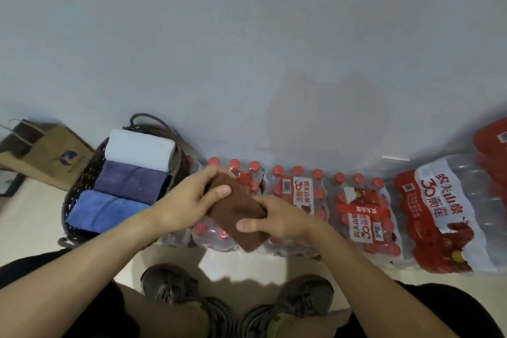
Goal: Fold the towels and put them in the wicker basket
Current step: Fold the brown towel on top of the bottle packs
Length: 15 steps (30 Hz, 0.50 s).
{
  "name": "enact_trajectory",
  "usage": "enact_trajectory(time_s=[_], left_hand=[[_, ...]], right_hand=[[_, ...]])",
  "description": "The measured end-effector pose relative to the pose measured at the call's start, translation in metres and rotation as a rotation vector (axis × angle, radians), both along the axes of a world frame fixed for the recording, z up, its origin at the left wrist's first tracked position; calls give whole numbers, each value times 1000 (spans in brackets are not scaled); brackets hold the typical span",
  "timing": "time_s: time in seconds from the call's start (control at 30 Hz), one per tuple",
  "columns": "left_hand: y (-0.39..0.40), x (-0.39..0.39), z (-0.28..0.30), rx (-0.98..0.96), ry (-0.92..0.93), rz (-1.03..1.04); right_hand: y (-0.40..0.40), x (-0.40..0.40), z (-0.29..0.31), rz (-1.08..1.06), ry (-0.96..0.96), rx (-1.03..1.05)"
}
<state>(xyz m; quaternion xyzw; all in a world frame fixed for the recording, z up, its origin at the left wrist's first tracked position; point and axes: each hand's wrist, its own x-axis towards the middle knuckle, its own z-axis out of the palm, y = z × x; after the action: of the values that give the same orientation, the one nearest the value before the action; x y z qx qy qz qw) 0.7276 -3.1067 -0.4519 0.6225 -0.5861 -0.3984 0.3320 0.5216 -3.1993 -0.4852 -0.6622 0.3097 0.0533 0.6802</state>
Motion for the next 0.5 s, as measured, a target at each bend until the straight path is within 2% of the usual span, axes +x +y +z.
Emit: enact_trajectory(time_s=[0.13, 0.3, 0.43, 0.5], left_hand=[[12, 68, -4, 112, -42, -2], [28, 155, -13, 228, 58, 297], [37, 209, -30, 336, -112, 391], [39, 226, -43, 373, -207, 437]], right_hand=[[7, 43, -2, -19, -18, 155], [25, 126, -9, -256, -89, 178], [38, 192, -22, -308, 13, 108], [46, 216, -29, -303, 69, 8]])
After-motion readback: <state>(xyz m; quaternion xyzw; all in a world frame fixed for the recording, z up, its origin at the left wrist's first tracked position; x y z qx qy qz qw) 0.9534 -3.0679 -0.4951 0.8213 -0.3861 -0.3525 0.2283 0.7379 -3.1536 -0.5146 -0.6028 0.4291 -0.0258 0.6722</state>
